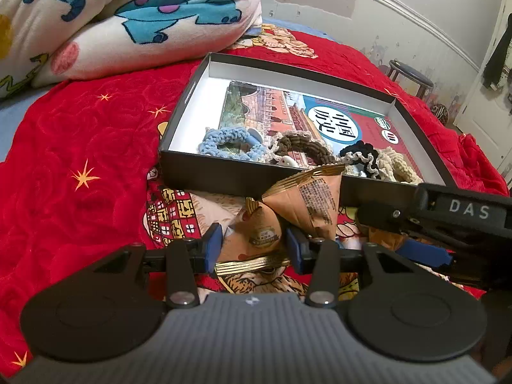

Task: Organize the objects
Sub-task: 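Grasp a brown paper triangle packet with the left tool while the right tool grasps another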

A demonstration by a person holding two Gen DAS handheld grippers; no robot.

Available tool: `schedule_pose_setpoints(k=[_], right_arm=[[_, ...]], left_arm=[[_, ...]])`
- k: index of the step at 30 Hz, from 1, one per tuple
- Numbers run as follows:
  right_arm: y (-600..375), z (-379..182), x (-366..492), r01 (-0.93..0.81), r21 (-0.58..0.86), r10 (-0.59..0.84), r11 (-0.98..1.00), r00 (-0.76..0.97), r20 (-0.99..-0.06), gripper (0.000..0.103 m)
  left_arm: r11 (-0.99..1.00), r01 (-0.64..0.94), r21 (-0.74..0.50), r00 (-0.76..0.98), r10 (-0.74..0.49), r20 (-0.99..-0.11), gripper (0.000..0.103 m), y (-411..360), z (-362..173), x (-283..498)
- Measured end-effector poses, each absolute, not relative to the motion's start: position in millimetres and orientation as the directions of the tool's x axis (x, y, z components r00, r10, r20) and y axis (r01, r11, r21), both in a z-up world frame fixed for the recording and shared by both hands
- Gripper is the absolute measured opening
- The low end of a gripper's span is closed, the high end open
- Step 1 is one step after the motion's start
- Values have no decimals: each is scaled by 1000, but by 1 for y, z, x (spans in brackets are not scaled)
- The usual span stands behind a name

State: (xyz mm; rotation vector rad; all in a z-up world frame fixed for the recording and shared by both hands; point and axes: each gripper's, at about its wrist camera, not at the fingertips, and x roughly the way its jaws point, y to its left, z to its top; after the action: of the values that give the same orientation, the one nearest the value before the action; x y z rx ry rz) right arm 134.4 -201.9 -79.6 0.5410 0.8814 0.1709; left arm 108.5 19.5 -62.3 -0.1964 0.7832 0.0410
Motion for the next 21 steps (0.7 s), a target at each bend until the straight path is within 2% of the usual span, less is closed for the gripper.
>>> schedule_pose_setpoints(k=[2,8,9,21], right_arm=[[-204,-81,135,90,514,348,853,636,-689,51],[-204,-82,136,92,513,343,853,643,-684,45],[-203,-82,136,91,511,341,855,645,-684,37],[-197,-81,134,58,510,362,858,636,-681,33]], left_arm=[[981,-110,-159,709,-34,-704,47,19,-62,108],[981,-109,-159,709,-35,-704,46,19,-61,108],[981,-109,-160,709,-36,-704,46,19,-61,108],[980,-114,-160,710,-32,-704,45,21,-60,107]])
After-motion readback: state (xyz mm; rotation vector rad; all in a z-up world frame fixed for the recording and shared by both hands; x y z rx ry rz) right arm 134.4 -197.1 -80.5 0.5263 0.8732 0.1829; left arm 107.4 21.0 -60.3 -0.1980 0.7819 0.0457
